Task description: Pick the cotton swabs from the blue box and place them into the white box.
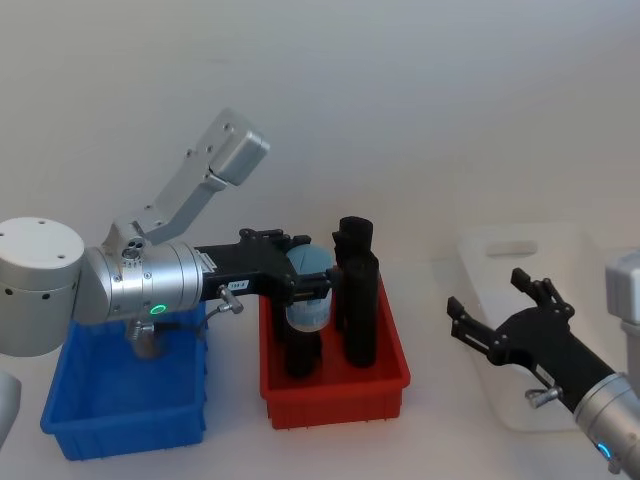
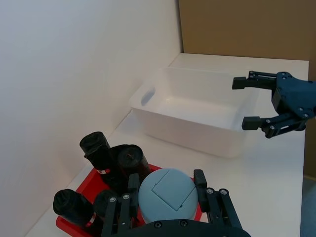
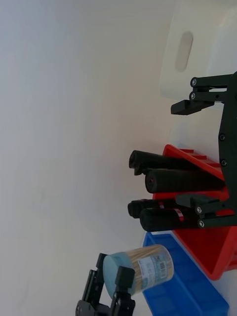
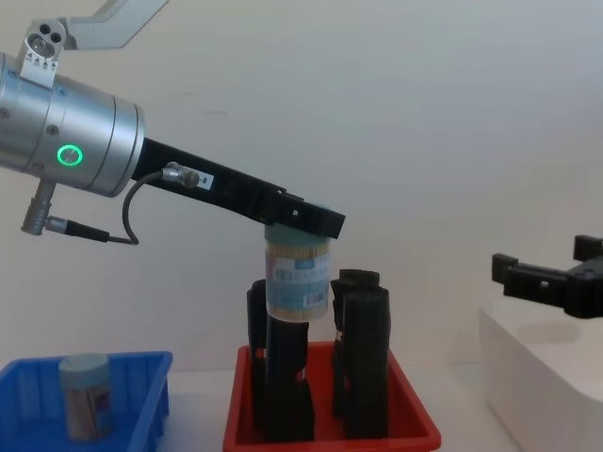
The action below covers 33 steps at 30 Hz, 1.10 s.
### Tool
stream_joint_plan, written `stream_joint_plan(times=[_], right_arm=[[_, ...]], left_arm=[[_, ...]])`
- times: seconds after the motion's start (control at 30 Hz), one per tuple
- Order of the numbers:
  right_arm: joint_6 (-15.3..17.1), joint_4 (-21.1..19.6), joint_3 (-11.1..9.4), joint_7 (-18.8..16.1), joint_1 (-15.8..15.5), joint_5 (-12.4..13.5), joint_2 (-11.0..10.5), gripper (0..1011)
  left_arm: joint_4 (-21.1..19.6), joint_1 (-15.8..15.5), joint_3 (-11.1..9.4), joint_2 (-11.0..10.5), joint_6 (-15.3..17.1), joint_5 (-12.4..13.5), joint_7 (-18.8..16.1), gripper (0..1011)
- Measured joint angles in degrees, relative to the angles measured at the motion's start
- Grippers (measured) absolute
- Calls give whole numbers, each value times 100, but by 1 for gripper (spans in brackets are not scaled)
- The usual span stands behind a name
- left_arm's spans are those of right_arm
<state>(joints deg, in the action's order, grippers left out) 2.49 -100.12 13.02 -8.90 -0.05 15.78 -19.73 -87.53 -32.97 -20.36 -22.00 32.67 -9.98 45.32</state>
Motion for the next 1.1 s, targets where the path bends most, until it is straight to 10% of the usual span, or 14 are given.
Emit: stream_joint_plan(times=[1.1], right_arm=[[63,996,497,-2120,776,-350,496,1002]], left_arm=[[22,-26,-9,10,13,4,49,669]])
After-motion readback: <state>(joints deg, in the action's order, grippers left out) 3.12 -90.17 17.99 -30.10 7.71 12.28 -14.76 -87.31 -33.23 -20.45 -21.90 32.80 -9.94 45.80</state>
